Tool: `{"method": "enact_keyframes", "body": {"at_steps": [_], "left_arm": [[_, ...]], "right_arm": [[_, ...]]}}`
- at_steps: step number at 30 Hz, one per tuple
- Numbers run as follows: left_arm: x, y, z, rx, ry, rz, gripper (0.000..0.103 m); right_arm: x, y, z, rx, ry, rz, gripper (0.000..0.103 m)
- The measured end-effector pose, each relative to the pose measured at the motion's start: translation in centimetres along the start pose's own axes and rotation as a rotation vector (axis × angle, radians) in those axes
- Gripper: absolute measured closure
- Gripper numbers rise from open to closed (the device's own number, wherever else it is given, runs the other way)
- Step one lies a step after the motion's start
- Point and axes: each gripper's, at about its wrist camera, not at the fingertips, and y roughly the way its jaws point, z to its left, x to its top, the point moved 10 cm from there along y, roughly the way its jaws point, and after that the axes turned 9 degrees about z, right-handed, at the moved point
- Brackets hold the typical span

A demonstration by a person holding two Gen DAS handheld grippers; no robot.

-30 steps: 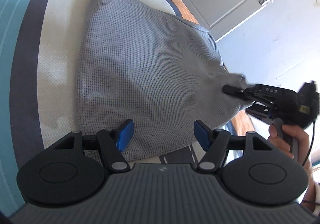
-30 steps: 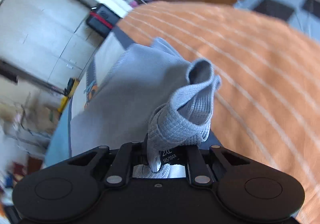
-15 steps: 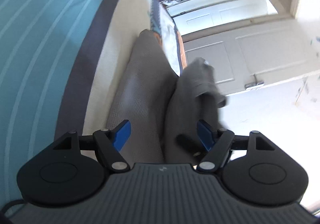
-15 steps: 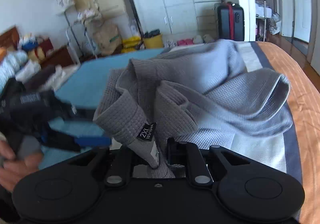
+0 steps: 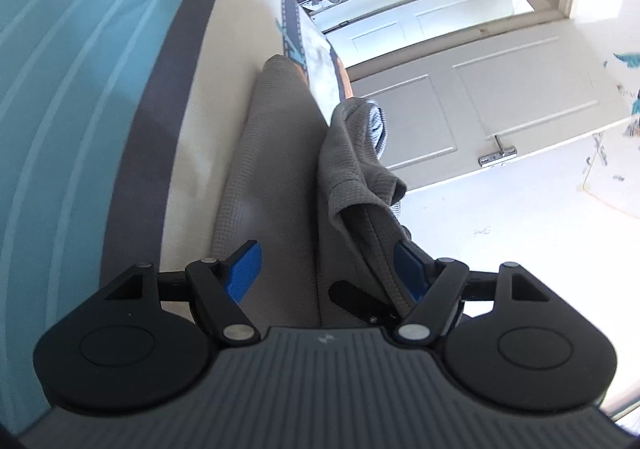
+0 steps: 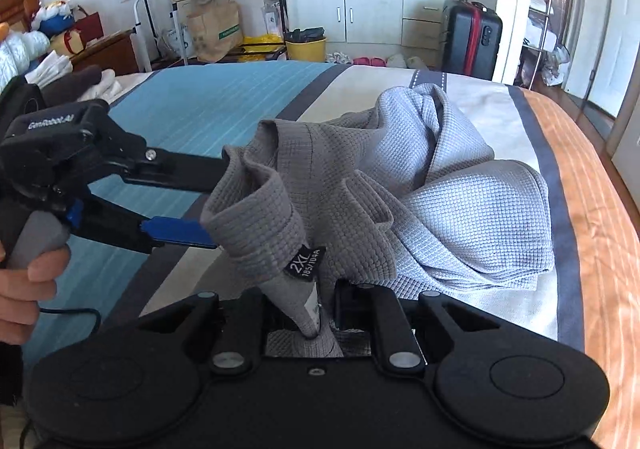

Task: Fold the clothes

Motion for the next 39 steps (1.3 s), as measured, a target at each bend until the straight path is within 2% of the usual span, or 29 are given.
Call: {"method": "enact_keyframes", "body": {"at_steps": [3, 5, 6, 9, 11, 12, 13, 14, 15, 16, 18, 20, 21, 22, 25, 28, 29, 32, 33, 35, 37, 38, 39], "left_arm": [[0.4, -1.0, 0.2, -0.031, -0.020, 0.008, 0.032], [0.6, -1.2, -0.5, -0.042, 0.031, 0.019, 0.032], [0.6, -1.3, -0.9, -0.047, 0.056, 0.024, 0.032], [0.7, -0.7, -0.3, 0.017, 0.050, 0.039, 0.032], [0.4, -0.8, 0.5, 0.071, 0.063, 0.055, 0.032], [0.3, -1.1, 0.5, 0.095, 0.092, 0.051, 0.032], [0.5, -1.3, 0.2, 0.120, 0.120, 0.044, 0.032], [0.9, -1.3, -0.1, 0.142, 0.144, 0.050, 0.032], [1.3, -1.3, -0.5, 0.164, 0.168, 0.056, 0.032], [1.7, -0.6, -0.7, 0.206, 0.186, 0.114, 0.032], [2.4, 0.8, -1.1, 0.292, 0.221, 0.234, 0.032], [2.5, 1.8, -1.4, 0.378, 0.323, 0.327, 0.032], [2.4, 2.0, -1.4, 0.416, 0.374, 0.365, 0.032], [2.7, 2.0, -1.4, 0.439, 0.414, 0.371, 0.032], [3.1, 1.9, -1.1, 0.407, 0.459, 0.331, 0.032], [2.0, 1.1, 0.4, 0.329, 0.381, 0.275, 0.035], [1.8, 1.2, 1.1, 0.344, 0.340, 0.265, 0.043], [1.7, 1.1, 1.3, 0.370, 0.360, 0.241, 0.067], [2.0, 1.1, 1.1, 0.384, 0.379, 0.238, 0.071], [2.3, 0.8, 0.4, 0.355, 0.395, 0.223, 0.073], [2.5, 0.5, -0.2, 0.344, 0.415, 0.220, 0.073], [2.5, 0.4, -0.3, 0.358, 0.435, 0.220, 0.073], [2.6, 0.2, -0.3, 0.364, 0.445, 0.219, 0.073]], "right_arm": [[0.1, -0.2, 1.2, -0.016, -0.061, -0.018, 0.086], [-0.3, -1.3, 3.0, -0.001, -0.172, -0.070, 0.086], [-0.7, -1.1, 3.7, 0.013, -0.203, -0.053, 0.086], [-2.0, 1.4, 4.0, -0.040, -0.247, 0.067, 0.086], [-1.9, 1.8, 3.8, -0.052, -0.229, 0.088, 0.083], [-1.7, 1.4, 3.9, -0.040, -0.221, 0.085, 0.076], [-1.5, 0.8, 3.9, -0.024, -0.212, 0.079, 0.074], [-1.3, -0.4, 3.8, -0.003, -0.202, 0.041, 0.070], [-0.9, -2.0, 3.5, 0.025, -0.175, -0.015, 0.062], [-0.5, -3.8, 2.8, 0.066, -0.124, -0.071, 0.056], [0.0, -7.2, 0.6, 0.168, 0.028, -0.183, 0.037], [0.1, -9.4, -2.7, 0.223, 0.220, -0.279, 0.034], [-0.2, -9.4, -4.7, 0.225, 0.326, -0.283, 0.034], [-0.6, -9.3, -6.7, 0.223, 0.434, -0.280, 0.034], [-2.8, -6.6, -11.3, 0.218, 0.711, -0.191, 0.034], [-4.3, -4.2, -14.1, 0.265, 0.916, -0.154, 0.033], [-4.3, -3.7, -14.1, 0.290, 0.951, -0.158, 0.033], [-3.6, -1.2, -12.6, 0.279, 0.882, -0.092, 0.033], [-3.2, -0.4, -12.3, 0.249, 0.857, -0.071, 0.033], [-2.5, 1.0, -11.9, 0.184, 0.814, -0.053, 0.033], [-1.4, 0.4, -11.5, 0.160, 0.778, -0.136, 0.048], [-0.7, -0.2, -11.2, 0.171, 0.761, -0.179, 0.068], [0.2, -1.0, -10.7, 0.184, 0.744, -0.207, 0.078]]}}
